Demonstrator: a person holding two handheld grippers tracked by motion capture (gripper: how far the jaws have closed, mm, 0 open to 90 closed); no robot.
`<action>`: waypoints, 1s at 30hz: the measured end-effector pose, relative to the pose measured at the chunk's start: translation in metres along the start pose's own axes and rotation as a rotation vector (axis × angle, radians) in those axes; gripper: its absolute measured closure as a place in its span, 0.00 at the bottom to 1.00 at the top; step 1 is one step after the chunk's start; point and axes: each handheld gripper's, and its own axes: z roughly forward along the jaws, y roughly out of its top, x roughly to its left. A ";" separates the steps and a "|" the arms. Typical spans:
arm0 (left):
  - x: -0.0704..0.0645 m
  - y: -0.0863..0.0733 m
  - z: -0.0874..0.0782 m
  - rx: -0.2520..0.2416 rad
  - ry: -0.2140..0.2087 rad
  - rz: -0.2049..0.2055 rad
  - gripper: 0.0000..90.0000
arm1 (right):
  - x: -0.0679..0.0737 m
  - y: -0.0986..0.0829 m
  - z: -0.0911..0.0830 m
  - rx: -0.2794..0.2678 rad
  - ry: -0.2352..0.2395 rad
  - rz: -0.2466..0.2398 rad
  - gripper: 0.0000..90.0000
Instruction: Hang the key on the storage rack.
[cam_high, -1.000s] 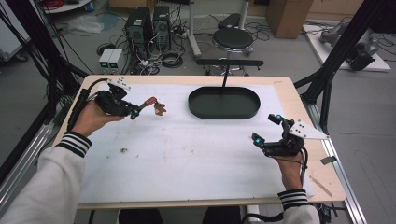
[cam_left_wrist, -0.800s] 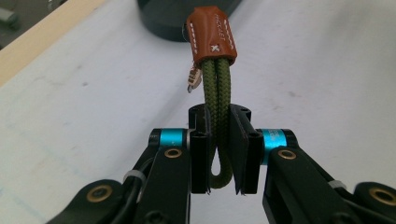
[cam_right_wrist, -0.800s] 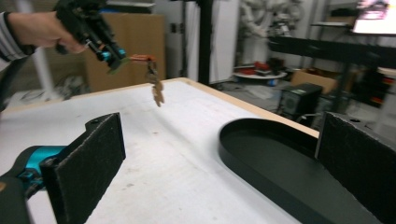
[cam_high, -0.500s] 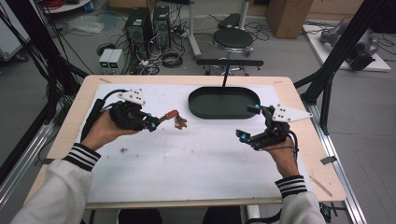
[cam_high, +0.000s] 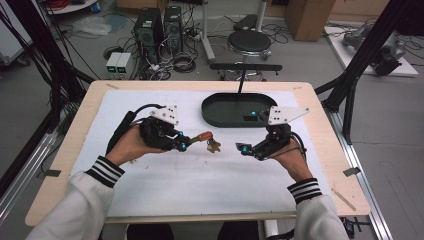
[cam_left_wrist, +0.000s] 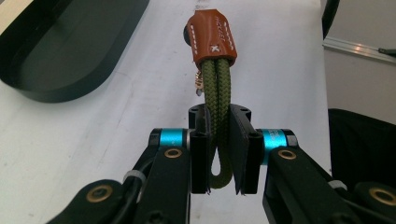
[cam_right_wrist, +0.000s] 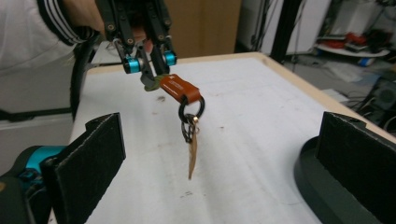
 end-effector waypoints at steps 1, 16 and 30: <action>-0.001 0.001 0.002 0.000 0.001 0.008 0.88 | 0.000 0.001 0.003 0.013 0.014 -0.011 0.03; -0.010 0.005 0.020 0.037 -0.046 0.036 0.88 | 0.006 0.006 0.051 0.163 0.186 -0.081 0.20; -0.016 0.006 0.028 0.090 -0.059 0.067 0.88 | 0.015 0.004 0.076 0.318 0.248 -0.154 0.44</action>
